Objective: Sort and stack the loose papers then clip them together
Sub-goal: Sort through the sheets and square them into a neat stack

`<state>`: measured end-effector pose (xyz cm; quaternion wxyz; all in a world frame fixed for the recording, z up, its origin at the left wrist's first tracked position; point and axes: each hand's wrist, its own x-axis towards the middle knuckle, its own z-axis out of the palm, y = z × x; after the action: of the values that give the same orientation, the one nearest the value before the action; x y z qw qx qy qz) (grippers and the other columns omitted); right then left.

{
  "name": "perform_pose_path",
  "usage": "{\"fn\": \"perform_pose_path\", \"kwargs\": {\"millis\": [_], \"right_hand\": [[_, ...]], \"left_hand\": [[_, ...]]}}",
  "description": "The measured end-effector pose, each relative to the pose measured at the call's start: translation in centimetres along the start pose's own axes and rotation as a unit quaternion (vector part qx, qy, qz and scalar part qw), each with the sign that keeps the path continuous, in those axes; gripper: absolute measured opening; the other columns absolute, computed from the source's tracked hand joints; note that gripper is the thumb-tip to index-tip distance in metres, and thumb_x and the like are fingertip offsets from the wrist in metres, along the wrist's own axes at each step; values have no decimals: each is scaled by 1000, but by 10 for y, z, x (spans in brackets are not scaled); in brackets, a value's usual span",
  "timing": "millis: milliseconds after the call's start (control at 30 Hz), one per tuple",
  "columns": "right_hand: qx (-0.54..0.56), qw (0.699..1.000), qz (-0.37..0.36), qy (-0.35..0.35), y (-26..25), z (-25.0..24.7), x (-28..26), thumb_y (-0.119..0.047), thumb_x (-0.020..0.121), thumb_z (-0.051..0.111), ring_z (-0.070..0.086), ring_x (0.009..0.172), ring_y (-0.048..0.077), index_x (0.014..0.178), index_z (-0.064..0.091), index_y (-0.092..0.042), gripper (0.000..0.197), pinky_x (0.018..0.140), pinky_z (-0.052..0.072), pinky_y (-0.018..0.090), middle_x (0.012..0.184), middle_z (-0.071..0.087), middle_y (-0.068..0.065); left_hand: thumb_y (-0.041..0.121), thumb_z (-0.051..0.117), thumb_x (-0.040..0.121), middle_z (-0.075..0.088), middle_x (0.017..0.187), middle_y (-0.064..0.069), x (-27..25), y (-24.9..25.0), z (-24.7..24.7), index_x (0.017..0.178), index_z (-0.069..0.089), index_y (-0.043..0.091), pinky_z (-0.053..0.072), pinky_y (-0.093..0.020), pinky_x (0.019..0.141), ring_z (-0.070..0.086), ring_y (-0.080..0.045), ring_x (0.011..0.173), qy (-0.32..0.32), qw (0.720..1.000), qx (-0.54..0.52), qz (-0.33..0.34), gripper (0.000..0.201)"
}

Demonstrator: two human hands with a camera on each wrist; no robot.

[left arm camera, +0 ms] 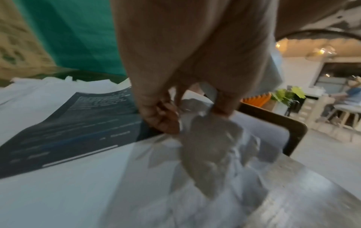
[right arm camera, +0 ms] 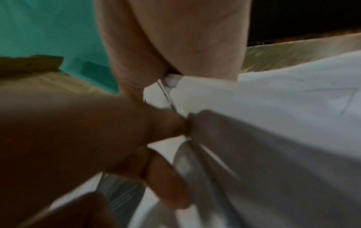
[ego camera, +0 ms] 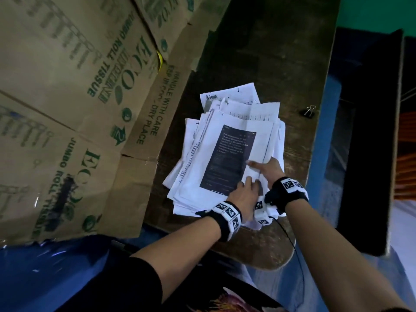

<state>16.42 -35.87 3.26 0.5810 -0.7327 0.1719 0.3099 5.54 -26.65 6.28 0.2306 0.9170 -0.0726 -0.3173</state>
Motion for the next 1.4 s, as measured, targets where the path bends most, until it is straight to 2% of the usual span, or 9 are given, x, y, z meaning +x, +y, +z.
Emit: {"fn": "perform_pose_path", "kwargs": {"millis": [100,200,333,467,633,900,1000,1167,1400], "right_hand": [[-22,999,-23,38,6,1,6,-4,63,86,71,88,29,102,68,0,43,85,57,49,98,73,16],[15,999,-47,23,7,-4,7,4,63,83,71,89,29,97,69,-7,38,85,56,51,96,74,13],[80,993,-89,14,-6,-16,-7,8,69,77,71,92,30,100,69,-5,34,80,57,43,98,75,11],[117,986,-119,-17,-22,-29,-14,14,75,66,71,91,26,106,68,-3,35,79,57,37,101,74,10],[144,980,-108,-85,-32,-33,-1,10,72,66,64,107,36,127,53,6,57,93,51,47,119,66,19],[-64,988,-121,72,-37,-15,19,-6,66,85,68,96,26,117,60,-3,57,83,56,39,110,70,11],[-144,974,-118,132,-33,-11,25,-7,70,82,67,85,23,102,67,2,36,74,52,30,101,71,14],[-218,955,-78,188,-27,-19,29,-8,88,64,63,105,33,117,60,3,31,81,43,28,116,65,21],[-202,948,-36,243,-25,-58,9,-7,91,61,59,110,39,114,58,9,28,82,41,32,118,62,25]], "left_hand": [[33,79,70,32,128,-16,3,-22,-6,137,33,15,43,-49,100,43,-39,115,-69,991,-106,38,83],[1,63,79,41,125,-15,-5,-64,-32,127,53,10,42,-37,104,49,-31,113,67,967,-246,12,50],[15,81,65,42,130,-20,-9,-139,-66,133,42,10,38,-44,107,45,-34,121,372,863,-310,-145,79],[36,93,48,58,131,-6,-16,-174,-96,132,46,14,42,-45,106,56,-18,119,297,769,-526,-209,99],[8,77,75,73,82,13,-17,-147,-118,91,68,12,45,-29,101,68,2,78,212,746,-609,-169,19],[17,80,74,56,122,-5,8,-147,-114,122,50,2,36,-26,95,51,-20,120,229,754,-571,-231,59],[22,84,69,52,118,1,8,-146,-109,123,48,1,35,-25,93,47,-13,116,211,766,-552,-252,68],[5,78,74,66,102,1,-2,-145,-124,85,59,17,46,-22,80,60,-6,77,224,773,-552,-219,26],[11,83,67,72,98,4,-51,-180,-191,84,73,20,56,-24,79,68,-3,76,359,748,-545,-122,22]]}}
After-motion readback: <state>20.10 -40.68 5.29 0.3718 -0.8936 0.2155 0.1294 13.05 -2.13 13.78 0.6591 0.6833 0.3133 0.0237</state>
